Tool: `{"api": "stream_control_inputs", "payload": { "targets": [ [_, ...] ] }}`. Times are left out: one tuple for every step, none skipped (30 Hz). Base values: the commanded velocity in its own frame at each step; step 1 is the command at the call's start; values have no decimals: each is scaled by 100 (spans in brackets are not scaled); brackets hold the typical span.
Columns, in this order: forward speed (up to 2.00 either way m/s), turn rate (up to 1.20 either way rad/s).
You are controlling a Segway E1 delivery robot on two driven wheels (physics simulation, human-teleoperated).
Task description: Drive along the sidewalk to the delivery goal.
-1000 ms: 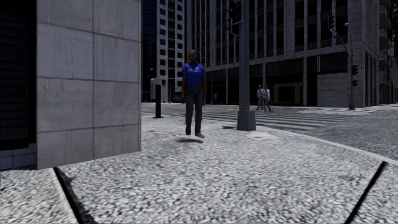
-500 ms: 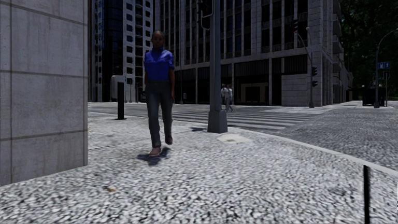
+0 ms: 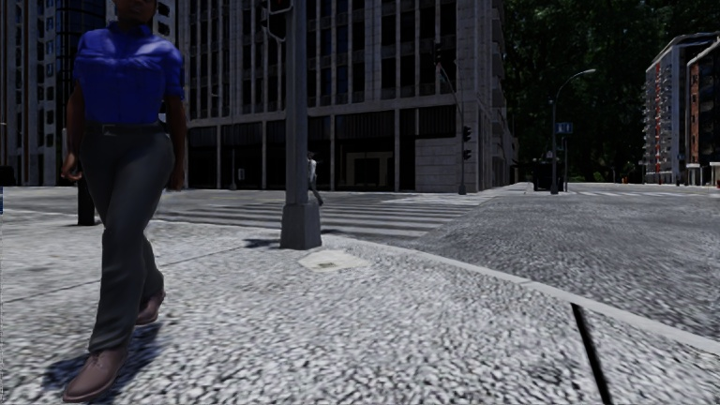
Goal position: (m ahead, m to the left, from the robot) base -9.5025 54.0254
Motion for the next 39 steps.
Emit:
{"api": "stream_control_inputs", "payload": {
  "targets": [
    [103, -45],
    [103, -44],
    [104, -39],
    [105, -15],
    [105, -15],
    [107, 0],
    [108, 0],
    [108, 0],
    [108, 0],
    [108, 0],
    [108, 0],
    [108, 0],
    [108, 0],
    [108, 0],
    [108, 3],
    [108, 26],
    [109, 41],
    [109, 41],
    [109, 54],
    [127, 57],
    [200, 61],
    [200, 68],
    [200, 78],
    [200, 78],
    [200, 85],
    [200, 88],
    [200, 88],
    [200, 88],
    [200, 88],
    [200, 88],
    [200, 88],
    [200, 88],
    [200, 88],
    [200, 88],
    [200, 88],
    [200, 88],
    [200, 88],
    [200, 88],
    [200, 88]
  ]
}}
